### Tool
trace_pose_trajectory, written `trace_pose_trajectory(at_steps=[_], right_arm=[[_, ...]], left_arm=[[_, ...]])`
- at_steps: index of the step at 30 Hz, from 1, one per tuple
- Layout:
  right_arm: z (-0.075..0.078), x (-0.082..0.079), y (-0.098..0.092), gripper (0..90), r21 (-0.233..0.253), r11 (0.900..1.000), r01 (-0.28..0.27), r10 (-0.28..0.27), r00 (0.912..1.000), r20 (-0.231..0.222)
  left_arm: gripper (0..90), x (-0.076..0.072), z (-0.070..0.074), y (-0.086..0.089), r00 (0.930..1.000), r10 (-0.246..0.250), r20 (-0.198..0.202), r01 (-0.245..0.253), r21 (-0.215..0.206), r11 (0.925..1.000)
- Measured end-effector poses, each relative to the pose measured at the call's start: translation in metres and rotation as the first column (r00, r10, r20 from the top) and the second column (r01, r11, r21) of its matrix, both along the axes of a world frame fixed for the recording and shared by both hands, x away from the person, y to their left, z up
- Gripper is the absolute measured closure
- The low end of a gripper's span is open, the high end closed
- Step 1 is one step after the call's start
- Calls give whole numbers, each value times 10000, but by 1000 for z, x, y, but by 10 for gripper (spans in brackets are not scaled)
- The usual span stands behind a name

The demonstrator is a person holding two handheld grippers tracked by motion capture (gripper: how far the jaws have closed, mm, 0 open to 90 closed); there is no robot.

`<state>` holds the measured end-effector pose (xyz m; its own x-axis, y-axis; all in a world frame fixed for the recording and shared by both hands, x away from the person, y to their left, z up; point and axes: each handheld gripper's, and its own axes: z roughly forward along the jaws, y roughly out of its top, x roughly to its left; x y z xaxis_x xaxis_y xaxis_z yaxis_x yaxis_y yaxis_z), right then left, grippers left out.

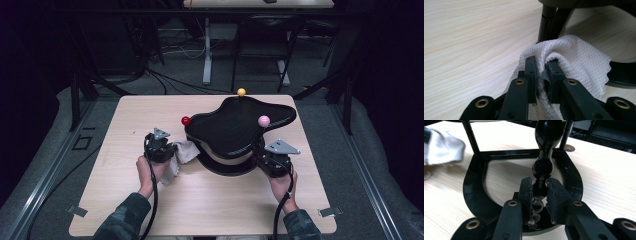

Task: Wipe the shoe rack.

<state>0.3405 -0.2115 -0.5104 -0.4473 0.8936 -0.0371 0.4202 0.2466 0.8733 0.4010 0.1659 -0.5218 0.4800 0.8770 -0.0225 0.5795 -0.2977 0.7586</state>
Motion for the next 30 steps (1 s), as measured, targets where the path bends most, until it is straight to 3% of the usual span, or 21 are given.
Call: trace_pose_trajectory(at_steps=[8, 16, 21, 30], right_arm=[[0, 1, 0, 711, 14, 10000, 58, -58, 10000, -17], [-2, 2, 1, 712, -36, 9999, 165, -165, 9999, -9], [-1, 1, 2, 725, -72, 9999, 154, -154, 9999, 29], [-2, 0, 5, 735, -175, 9994, 286, -283, 9994, 181]], left_arm=[[812, -25, 27, 31, 9997, -148, 203, 150, -124, 9998], [812, -55, 37, 73, 9999, 95, 128, -92, -241, 9997], [809, -73, 40, 103, 9984, 568, 61, -566, -249, 9981], [799, -99, 31, 155, 9904, 1204, -685, -1199, 120, 9927]])
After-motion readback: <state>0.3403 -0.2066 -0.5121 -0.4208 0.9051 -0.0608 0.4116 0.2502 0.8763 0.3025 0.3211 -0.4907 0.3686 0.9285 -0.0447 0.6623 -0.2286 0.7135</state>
